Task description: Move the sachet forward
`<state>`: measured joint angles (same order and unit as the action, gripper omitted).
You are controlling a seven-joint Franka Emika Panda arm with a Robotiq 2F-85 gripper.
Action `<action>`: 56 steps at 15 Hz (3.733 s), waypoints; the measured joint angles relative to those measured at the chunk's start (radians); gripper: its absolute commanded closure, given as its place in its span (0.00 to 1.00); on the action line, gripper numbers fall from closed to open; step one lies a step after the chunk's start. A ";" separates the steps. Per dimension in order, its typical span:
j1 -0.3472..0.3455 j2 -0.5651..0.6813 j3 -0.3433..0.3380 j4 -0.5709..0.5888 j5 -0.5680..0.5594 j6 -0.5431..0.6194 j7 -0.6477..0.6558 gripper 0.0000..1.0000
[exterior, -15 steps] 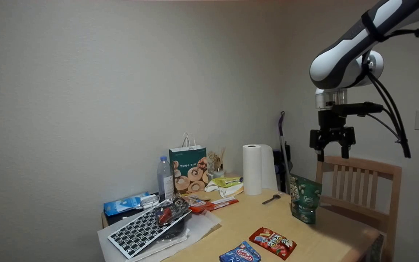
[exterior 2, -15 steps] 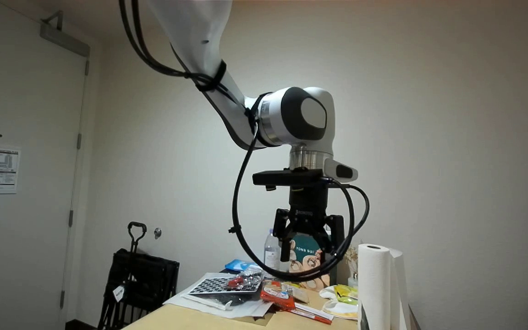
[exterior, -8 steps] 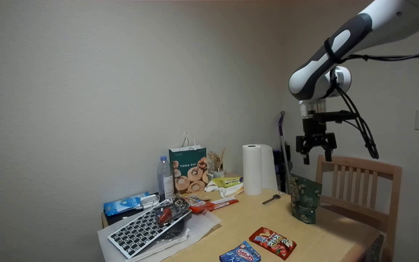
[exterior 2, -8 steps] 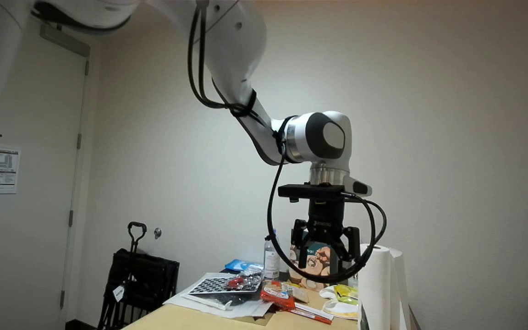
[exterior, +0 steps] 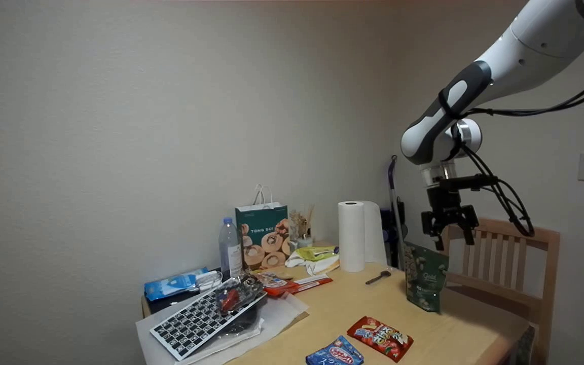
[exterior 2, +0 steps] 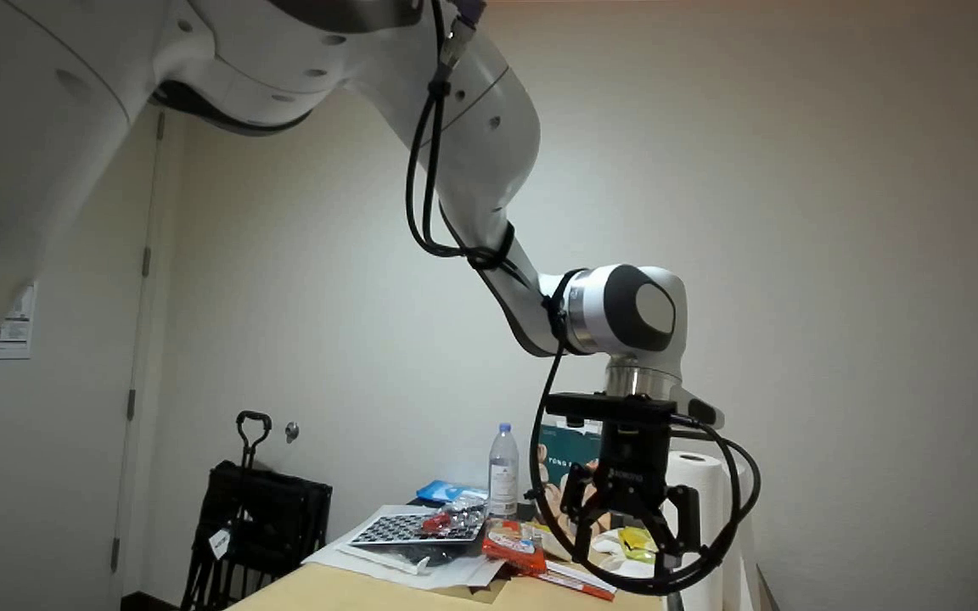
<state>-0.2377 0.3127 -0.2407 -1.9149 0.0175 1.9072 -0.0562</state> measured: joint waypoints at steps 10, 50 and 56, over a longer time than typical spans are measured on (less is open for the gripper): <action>0.009 0.109 0.003 0.056 -0.073 0.152 0.097 0.00; -0.012 0.418 0.018 0.495 -0.126 -0.133 0.172 0.54; -0.009 0.440 0.019 0.510 -0.127 -0.101 0.171 0.17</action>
<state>-0.2463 0.7527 -0.2213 -1.4045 -0.1098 1.8066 0.1146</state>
